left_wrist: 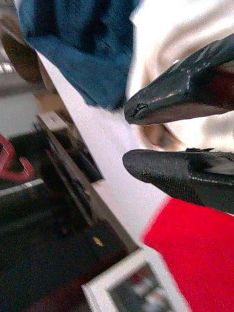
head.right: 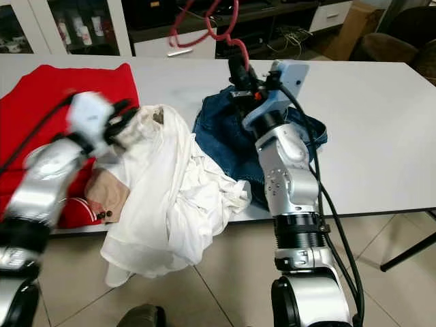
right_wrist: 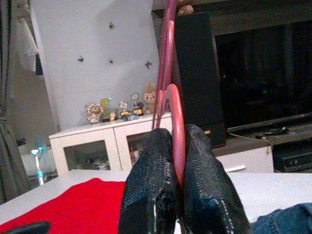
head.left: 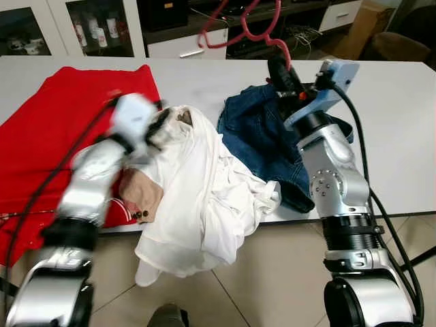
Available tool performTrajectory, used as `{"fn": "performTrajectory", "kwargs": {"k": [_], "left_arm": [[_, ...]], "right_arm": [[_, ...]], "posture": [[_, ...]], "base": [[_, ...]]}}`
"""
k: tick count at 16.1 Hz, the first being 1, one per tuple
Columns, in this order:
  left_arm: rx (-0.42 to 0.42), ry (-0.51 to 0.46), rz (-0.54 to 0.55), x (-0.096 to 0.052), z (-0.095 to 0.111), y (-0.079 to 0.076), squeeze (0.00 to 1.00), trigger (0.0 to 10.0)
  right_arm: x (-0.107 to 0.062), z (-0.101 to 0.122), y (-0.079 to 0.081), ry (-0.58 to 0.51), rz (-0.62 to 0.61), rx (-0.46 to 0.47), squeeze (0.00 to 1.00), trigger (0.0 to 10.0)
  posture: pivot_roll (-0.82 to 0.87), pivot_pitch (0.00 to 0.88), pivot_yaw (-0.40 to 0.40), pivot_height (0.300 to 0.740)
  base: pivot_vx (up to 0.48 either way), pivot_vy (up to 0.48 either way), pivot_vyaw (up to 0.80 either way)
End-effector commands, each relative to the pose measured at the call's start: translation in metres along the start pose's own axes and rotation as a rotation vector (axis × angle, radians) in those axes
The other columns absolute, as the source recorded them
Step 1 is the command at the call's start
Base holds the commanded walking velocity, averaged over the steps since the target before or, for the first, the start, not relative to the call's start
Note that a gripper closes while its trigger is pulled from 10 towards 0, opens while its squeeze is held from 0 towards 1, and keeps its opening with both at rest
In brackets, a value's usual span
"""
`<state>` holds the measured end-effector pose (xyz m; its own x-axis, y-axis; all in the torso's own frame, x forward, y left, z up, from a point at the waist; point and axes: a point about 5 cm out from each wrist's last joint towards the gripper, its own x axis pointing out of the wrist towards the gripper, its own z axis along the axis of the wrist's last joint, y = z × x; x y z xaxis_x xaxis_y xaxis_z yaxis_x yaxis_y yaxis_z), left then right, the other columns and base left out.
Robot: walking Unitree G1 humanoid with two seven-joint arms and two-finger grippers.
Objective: Hang hanger
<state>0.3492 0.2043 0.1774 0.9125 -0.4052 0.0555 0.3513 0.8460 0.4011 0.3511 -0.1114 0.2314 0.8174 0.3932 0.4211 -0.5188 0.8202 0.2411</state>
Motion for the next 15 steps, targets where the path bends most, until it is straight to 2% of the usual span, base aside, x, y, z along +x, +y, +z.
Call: {"fn": "performTrajectory", "kwargs": {"k": [1,2,4,5,6,8,9,10,11,13,15], "left_arm": [[-0.022,-0.001,0.037,-0.006,-0.001,0.01,1.0,10.0],[-0.044,-0.009,0.061,-0.015,-0.003,0.018,1.0,10.0],[-0.013,0.012,0.07,-0.034,-0.003,0.03,1.0,10.0],[-0.003,0.02,0.077,-0.037,-0.003,0.033,1.0,10.0],[0.018,0.042,0.091,-0.048,-0.005,0.042,1.0,10.0],[0.056,0.074,0.095,-0.06,-0.008,0.05,1.0,10.0],[0.117,0.135,0.073,-0.076,-0.011,0.058,1.0,10.0],[0.179,0.202,0.029,-0.091,-0.013,0.062,0.58,10.0],[0.216,0.243,0.006,-0.103,-0.013,0.067,0.0,10.0],[0.236,0.3,-0.043,-0.124,-0.007,0.075,0.0,10.0],[0.212,0.354,-0.115,-0.141,-0.003,0.077,0.0,10.0]], "right_arm": [[0.004,0.006,0.002,-0.019,0.014,0.003,0.0,10.0],[0.004,0.006,0.002,-0.018,0.016,0.004,0.0,10.0],[0.006,0.005,0.004,-0.016,0.028,0.009,0.0,10.0],[0.006,0.005,0.005,-0.015,0.031,0.009,0.0,10.0],[0.007,0.005,0.006,-0.013,0.038,0.01,0.0,10.0],[0.006,0.005,0.006,-0.01,0.047,0.011,0.0,10.0],[0.005,0.005,0.007,-0.004,0.058,0.012,0.0,10.0],[0.005,0.004,0.007,0.002,0.07,0.014,0.0,10.0],[0.004,0.004,0.008,0.007,0.079,0.016,0.0,10.0],[0.004,0.002,0.01,0.015,0.094,0.02,0.0,10.0],[0.003,0.0,0.011,0.024,0.1,0.025,0.0,10.0]], "posture": [[0.12,0.0,-0.028,0.74],[0.12,0.0,-0.029,0.74],[0.13,0.0,-0.036,0.74],[0.13,0.0,-0.037,0.74],[0.13,0.0,-0.042,0.74],[0.13,0.0,-0.045,0.74],[0.13,0.0,-0.049,0.74],[0.13,0.0,-0.052,0.74],[0.13,0.0,-0.052,0.74],[0.14,0.0,-0.055,0.74],[0.14,0.001,-0.056,0.74]], "base": [[0.0,0.0,0.0],[0.0,0.0,0.0],[0.0,0.0,0.0],[0.0,0.0,0.0],[0.0,0.0,0.0],[0.0,0.0,0.0],[0.0,0.0,0.0],[0.0,0.0,0.0],[0.0,0.0,0.0],[0.0,0.0,0.0],[0.0,0.0,0.0]]}}
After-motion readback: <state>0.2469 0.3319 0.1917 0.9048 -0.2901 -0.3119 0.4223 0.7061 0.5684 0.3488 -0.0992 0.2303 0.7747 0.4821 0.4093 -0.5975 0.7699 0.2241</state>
